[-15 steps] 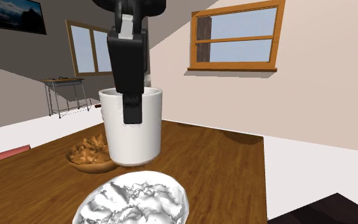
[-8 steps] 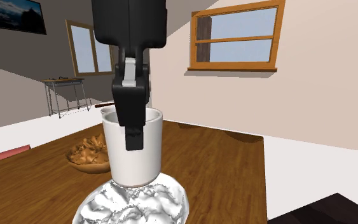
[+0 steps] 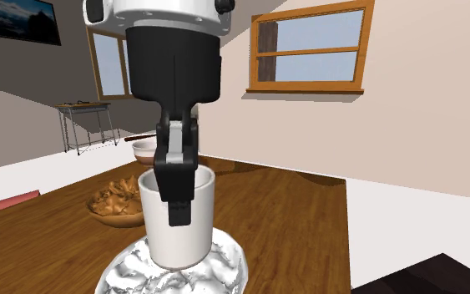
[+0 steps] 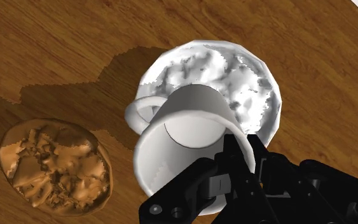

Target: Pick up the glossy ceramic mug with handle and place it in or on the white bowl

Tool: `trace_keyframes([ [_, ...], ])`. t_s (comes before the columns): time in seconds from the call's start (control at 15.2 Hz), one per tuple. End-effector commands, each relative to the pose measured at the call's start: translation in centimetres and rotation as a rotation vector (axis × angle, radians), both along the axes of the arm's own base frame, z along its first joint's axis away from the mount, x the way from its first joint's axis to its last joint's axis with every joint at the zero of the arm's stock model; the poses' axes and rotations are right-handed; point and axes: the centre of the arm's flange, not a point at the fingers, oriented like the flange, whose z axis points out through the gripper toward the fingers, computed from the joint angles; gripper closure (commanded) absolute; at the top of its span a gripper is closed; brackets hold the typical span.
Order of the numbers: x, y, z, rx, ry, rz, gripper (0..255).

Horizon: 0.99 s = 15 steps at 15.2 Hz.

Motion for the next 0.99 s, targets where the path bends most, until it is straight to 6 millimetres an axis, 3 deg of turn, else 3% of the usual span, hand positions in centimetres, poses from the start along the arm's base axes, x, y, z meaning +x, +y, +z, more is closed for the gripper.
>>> trace_keyframes([
  [0.0, 0.0, 0.0, 0.0, 0.0, -0.001, 0.0, 255],
  [0.2, 0.0, 0.0, 0.0, 0.0, -0.001, 0.0, 255],
  [0.26, 0.0, 0.0, 0.0, 0.0, -0.001, 0.0, 0],
  [0.59, 0.0, 0.0, 0.0, 0.0, -0.001, 0.0, 0],
  [0.86, -0.2, 0.3, 4.9, 0.0, -0.001, 0.0, 0],
  [0.92, -0.2, 0.3, 4.9, 0.0, -0.001, 0.0, 0],
])
